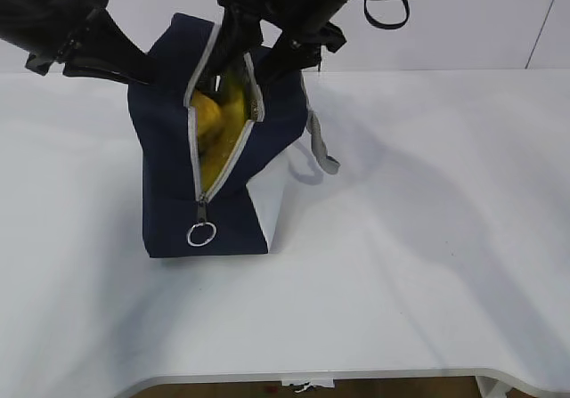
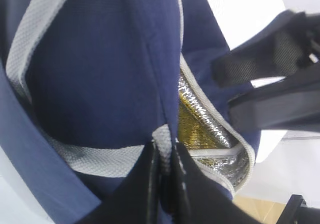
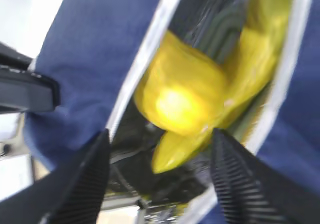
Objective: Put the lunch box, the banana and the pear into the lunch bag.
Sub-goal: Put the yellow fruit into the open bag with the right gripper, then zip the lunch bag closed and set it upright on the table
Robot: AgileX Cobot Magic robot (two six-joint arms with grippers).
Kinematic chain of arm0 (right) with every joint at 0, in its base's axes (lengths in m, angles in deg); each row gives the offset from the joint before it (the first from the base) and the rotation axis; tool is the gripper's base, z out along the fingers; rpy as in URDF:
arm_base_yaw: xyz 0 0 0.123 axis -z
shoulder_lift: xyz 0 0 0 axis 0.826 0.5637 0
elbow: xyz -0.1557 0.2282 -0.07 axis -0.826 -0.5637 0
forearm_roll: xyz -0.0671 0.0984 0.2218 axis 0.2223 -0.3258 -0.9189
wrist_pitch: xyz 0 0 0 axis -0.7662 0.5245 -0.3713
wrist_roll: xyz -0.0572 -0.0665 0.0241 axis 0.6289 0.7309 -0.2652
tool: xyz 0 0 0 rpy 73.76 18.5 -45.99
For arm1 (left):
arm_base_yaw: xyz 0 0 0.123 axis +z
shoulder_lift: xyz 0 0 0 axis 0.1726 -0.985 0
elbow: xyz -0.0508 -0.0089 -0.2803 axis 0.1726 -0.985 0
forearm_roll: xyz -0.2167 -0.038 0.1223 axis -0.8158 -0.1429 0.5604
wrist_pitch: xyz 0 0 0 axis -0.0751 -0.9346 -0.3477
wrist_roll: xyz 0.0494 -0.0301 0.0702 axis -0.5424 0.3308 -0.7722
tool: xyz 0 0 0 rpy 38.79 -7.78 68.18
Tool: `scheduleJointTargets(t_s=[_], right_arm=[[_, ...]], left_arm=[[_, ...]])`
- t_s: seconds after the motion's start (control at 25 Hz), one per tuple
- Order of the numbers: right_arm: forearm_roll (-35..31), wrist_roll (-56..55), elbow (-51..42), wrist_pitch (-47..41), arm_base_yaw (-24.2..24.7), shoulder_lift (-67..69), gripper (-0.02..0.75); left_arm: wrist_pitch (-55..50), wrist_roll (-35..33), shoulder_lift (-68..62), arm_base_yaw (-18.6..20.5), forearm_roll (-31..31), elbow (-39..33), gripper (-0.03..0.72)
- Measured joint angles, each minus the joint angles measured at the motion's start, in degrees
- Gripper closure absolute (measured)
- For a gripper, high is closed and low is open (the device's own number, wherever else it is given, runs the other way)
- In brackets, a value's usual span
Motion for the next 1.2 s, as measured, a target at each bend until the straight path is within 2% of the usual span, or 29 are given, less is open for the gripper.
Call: scheduleJointTargets(t_s=[0.32, 0.96, 1.04, 1.2], right_arm=[[18.40, -5.37, 2.50, 0.00, 0.00, -0.47, 0.241], [19.47, -6.27, 2.28, 0.00, 0.00, 3.53, 0.251], [19.37, -6.27, 2.28, 0.00, 0.00, 3.51, 0.334], [19.19, -6.27, 2.28, 0.00, 0.00, 3.51, 0.652]], left_arm=[[0.00, 0.00, 0.00, 0.00, 2.06, 0.00, 0.676], [0.00, 0.00, 0.00, 0.00, 2.28, 0.00, 0.676], [0.00, 0.00, 0.00, 0.00, 2.27, 0.00, 0.676], [0.00, 0.00, 0.00, 0.00, 2.27, 0.00, 0.676]])
